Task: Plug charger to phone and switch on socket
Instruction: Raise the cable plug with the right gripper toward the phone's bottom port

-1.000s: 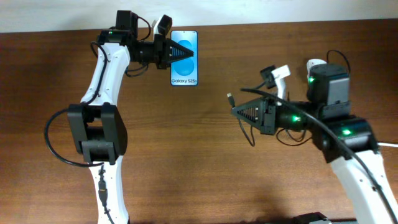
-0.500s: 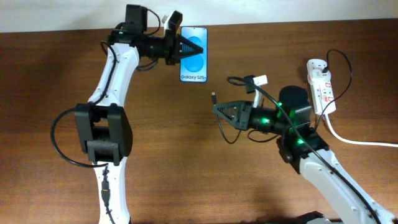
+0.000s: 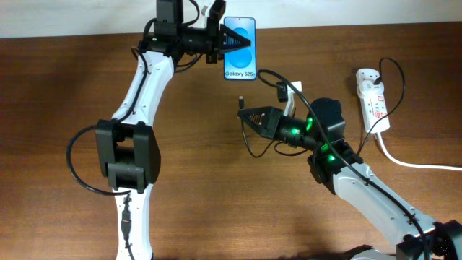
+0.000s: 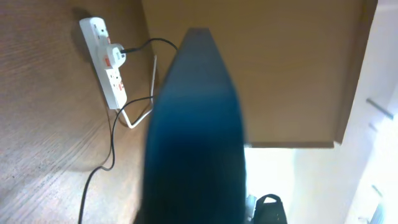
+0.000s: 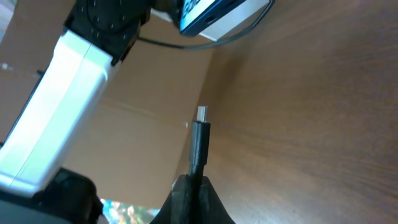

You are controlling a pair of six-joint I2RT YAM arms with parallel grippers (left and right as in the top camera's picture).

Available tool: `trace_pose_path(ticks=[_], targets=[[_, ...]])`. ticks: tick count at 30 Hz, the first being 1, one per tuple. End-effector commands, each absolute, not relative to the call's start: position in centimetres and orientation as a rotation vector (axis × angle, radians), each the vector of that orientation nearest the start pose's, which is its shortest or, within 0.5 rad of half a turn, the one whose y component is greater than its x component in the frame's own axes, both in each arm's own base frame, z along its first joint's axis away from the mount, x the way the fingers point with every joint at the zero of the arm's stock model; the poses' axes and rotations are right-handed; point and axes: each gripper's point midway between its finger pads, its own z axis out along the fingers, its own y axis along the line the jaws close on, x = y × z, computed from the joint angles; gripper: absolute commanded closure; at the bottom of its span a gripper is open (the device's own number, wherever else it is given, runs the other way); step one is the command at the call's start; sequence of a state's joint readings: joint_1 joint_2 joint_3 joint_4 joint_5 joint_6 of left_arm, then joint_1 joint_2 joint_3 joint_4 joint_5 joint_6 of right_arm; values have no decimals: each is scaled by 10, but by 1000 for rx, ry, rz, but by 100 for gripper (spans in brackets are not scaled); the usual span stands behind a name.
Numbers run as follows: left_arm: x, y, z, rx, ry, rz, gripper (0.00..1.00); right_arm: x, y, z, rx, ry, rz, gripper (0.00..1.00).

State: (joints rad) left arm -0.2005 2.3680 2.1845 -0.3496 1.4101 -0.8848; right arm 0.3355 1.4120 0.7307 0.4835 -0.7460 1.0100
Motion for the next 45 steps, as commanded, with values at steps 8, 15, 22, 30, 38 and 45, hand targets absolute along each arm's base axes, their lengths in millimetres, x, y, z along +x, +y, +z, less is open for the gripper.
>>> trace_pose_path(ticks=[8, 15, 22, 30, 38, 45], targets=[[510, -284, 258, 199, 2267, -2048, 100, 360, 233, 234, 165, 1957, 1521, 96], [499, -292, 268, 328, 2219, -2099, 100, 358, 231, 235, 149, 1961, 1533, 96], [496, -295, 269, 341, 2221, -2107, 100, 362, 222, 238, 144, 1946, 1539, 96], [488, -308, 269, 370, 2229, -2120, 100, 361, 222, 239, 138, 1941, 1541, 96], [487, -309, 268, 373, 2230, -2121, 100, 361, 222, 239, 139, 1942, 1541, 96], [486, -309, 269, 384, 2228, -2132, 100, 365, 216, 239, 154, 1937, 1532, 96]])
